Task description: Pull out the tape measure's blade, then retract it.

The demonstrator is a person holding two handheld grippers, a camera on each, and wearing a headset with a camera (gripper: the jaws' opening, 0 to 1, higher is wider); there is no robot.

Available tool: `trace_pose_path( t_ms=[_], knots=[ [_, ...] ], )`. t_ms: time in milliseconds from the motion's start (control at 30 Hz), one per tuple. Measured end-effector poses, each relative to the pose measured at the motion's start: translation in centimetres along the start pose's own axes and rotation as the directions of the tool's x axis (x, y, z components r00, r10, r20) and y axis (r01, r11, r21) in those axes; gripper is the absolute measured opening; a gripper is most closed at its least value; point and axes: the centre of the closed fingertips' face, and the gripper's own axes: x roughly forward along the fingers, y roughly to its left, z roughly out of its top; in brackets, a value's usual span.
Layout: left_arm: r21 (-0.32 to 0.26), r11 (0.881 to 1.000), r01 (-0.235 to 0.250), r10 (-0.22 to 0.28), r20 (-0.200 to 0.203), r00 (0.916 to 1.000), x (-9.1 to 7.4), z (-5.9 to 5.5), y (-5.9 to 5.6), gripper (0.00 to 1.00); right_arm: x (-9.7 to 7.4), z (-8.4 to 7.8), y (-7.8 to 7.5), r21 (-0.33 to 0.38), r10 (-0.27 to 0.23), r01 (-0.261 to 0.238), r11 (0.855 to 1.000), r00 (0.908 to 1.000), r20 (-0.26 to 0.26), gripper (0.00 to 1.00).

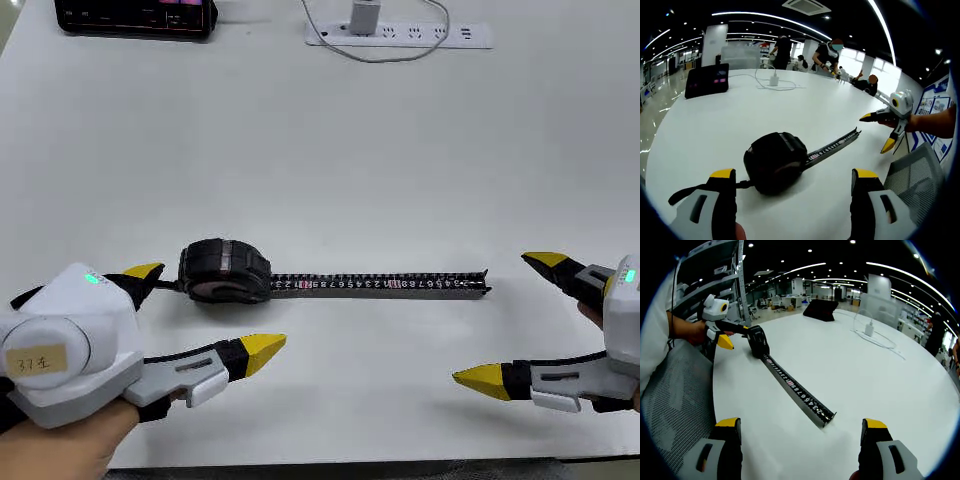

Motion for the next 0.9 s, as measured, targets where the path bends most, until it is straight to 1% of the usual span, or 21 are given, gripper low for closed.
trace_pose_path(
  t_ms=[133,267,467,633,700,767,833,900],
  knots=[
    [-0.011,1.000,-0.003,0.003,0.001,1.0000,0.25,-0.04,-0.04,0.92,0.04,-0.09,-0.19,0.001,-0.002,0.002,1.000,1.0000,-0.002,0.99],
    [-0.027,1.000,0.004,-0.004,0.007,1.0000,0.54,0.16,-0.36,0.92,0.08,-0.20,-0.41,0.000,-0.003,0.003,1.000,1.0000,-0.004,0.99],
    [-0.019,1.000,0.013,-0.012,0.009,0.9999,0.73,0.30,-0.79,0.90,-0.08,-0.02,-0.39,-0.002,-0.003,0.003,1.000,1.0000,-0.005,0.99],
    [-0.018,1.000,0.003,-0.002,0.009,1.0000,0.73,0.32,-0.84,0.90,-0.13,0.13,-0.16,-0.007,0.004,-0.004,1.000,1.0000,-0.003,0.99],
    [-0.024,1.000,-0.014,0.014,0.009,0.9999,0.74,0.29,-0.71,0.89,-0.15,0.09,-0.07,-0.012,0.011,-0.011,1.000,0.9999,-0.007,0.93],
    [-0.029,0.999,-0.025,0.025,0.012,0.9996,0.87,0.38,-0.81,0.89,-0.09,0.05,0.00,-0.015,0.016,-0.016,1.000,0.9998,-0.011,0.91],
    [-0.029,0.999,-0.045,0.045,0.010,0.9989,0.97,0.39,-0.67,0.87,-0.05,0.06,0.02,-0.015,0.019,-0.019,1.000,0.9997,-0.013,0.90],
    [-0.044,0.997,-0.064,0.065,0.016,0.9978,1.06,0.49,-0.52,0.87,-0.04,0.12,0.02,-0.020,0.025,-0.026,0.999,0.9996,-0.015,0.87]
  ],
)
